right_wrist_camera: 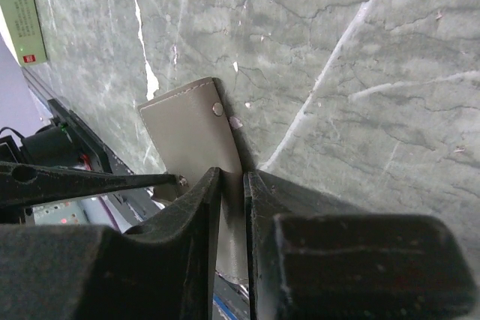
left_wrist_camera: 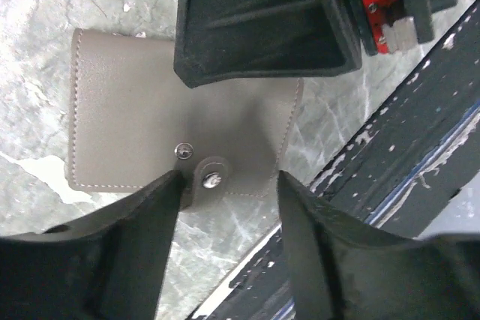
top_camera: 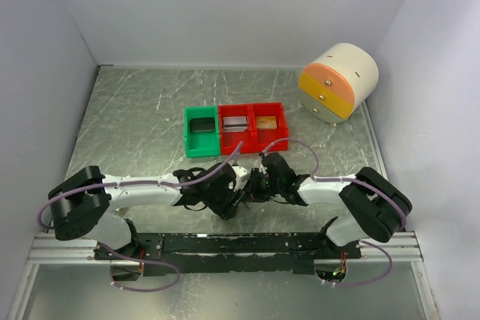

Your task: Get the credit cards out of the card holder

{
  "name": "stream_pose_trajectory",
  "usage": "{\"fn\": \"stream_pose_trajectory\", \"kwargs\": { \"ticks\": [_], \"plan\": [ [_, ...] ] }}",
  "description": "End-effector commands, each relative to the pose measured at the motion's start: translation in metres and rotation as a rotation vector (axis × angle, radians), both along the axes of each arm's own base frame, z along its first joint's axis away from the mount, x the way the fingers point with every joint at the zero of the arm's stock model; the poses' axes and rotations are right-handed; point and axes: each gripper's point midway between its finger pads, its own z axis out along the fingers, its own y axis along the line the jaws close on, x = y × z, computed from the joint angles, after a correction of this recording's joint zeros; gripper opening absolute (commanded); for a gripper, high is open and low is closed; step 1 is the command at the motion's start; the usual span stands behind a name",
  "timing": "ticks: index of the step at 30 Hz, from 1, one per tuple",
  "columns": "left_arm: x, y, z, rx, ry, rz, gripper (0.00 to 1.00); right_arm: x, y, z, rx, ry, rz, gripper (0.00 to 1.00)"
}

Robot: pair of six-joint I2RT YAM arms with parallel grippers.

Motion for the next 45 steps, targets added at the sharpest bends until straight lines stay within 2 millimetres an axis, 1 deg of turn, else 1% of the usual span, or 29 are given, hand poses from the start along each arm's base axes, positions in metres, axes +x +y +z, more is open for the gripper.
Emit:
{"fn": "stream_pose_trajectory", "kwargs": {
  "ticks": [1, 3, 4, 6, 7, 8, 10, 12, 14, 15, 18, 21, 22, 23, 25, 29, 32, 35, 41, 42, 44, 45],
  "plan": [
    [0.0, -0.002, -0.009, 0.022, 0.077, 0.17, 0.71, -0.002, -0.018, -0.019, -0.098, 0.003, -0.009, 0.17],
    [-0.004, -0.008, -0.013, 0.031, 0.15, 0.246, 0.73, -0.004, -0.017, -0.02, -0.083, 0.013, -0.01, 0.17],
    [-0.004, -0.011, -0.015, 0.043, 0.178, 0.29, 0.72, -0.005, -0.017, -0.021, -0.079, 0.018, -0.012, 0.17],
    [-0.005, -0.006, -0.022, 0.095, 0.229, 0.407, 0.66, -0.006, -0.018, -0.022, -0.078, 0.022, -0.016, 0.17],
    [-0.006, -0.003, -0.026, 0.12, 0.246, 0.45, 0.6, -0.007, -0.019, -0.022, -0.078, 0.023, -0.018, 0.17],
    [-0.007, 0.002, -0.029, 0.154, 0.257, 0.496, 0.55, -0.007, -0.019, -0.023, -0.082, 0.026, -0.024, 0.17],
    [-0.007, 0.015, -0.034, 0.223, 0.249, 0.578, 0.48, -0.006, -0.021, -0.022, -0.085, 0.024, -0.034, 0.17],
    [-0.006, 0.022, -0.033, 0.252, 0.235, 0.617, 0.42, -0.008, -0.022, -0.023, -0.082, 0.029, -0.042, 0.17],
    [-0.006, 0.02, -0.026, 0.23, 0.234, 0.622, 0.37, -0.009, -0.024, -0.024, -0.081, 0.036, -0.055, 0.17],
    [-0.005, 0.018, -0.023, 0.215, 0.234, 0.631, 0.36, -0.01, -0.024, -0.024, -0.079, 0.041, -0.06, 0.17],
    [-0.005, 0.018, -0.017, 0.183, 0.231, 0.646, 0.4, -0.011, -0.027, -0.025, -0.079, 0.045, -0.071, 0.17],
    [-0.005, 0.023, -0.018, 0.188, 0.219, 0.682, 0.49, -0.011, -0.027, -0.025, -0.083, 0.043, -0.07, 0.17],
    [-0.006, 0.025, -0.019, 0.196, 0.215, 0.695, 0.5, -0.012, -0.027, -0.026, -0.083, 0.045, -0.068, 0.17],
    [-0.007, 0.029, -0.022, 0.211, 0.217, 0.711, 0.49, -0.011, -0.026, -0.025, -0.082, 0.045, -0.064, 0.17],
    [-0.011, 0.031, -0.028, 0.224, 0.228, 0.728, 0.45, -0.011, -0.026, -0.026, -0.086, 0.044, -0.06, 0.17],
    [-0.015, 0.039, -0.031, 0.26, 0.208, 0.783, 0.44, -0.01, -0.026, -0.025, -0.089, 0.04, -0.06, 0.17],
    [-0.011, 0.048, -0.026, 0.272, 0.171, 0.834, 0.53, -0.01, -0.025, -0.025, -0.085, 0.042, -0.059, 0.17],
    [-0.006, 0.059, -0.018, 0.262, 0.136, 0.888, 0.54, -0.01, -0.025, -0.025, -0.086, 0.041, -0.054, 0.17],
    [0.004, 0.066, 0.0, 0.18, 0.077, 0.927, 0.62, -0.01, -0.023, -0.025, -0.087, 0.043, -0.042, 0.17],
    [0.006, 0.067, 0.003, 0.175, 0.067, 0.931, 0.66, -0.01, -0.022, -0.025, -0.086, 0.044, -0.038, 0.17],
    [0.007, 0.071, 0.003, 0.177, 0.054, 0.935, 0.72, -0.011, -0.022, -0.026, -0.083, 0.046, -0.037, 0.17],
    [0.006, 0.072, 0.002, 0.183, 0.054, 0.939, 0.72, -0.011, -0.022, -0.026, -0.082, 0.048, -0.035, 0.17]
  ]
}}
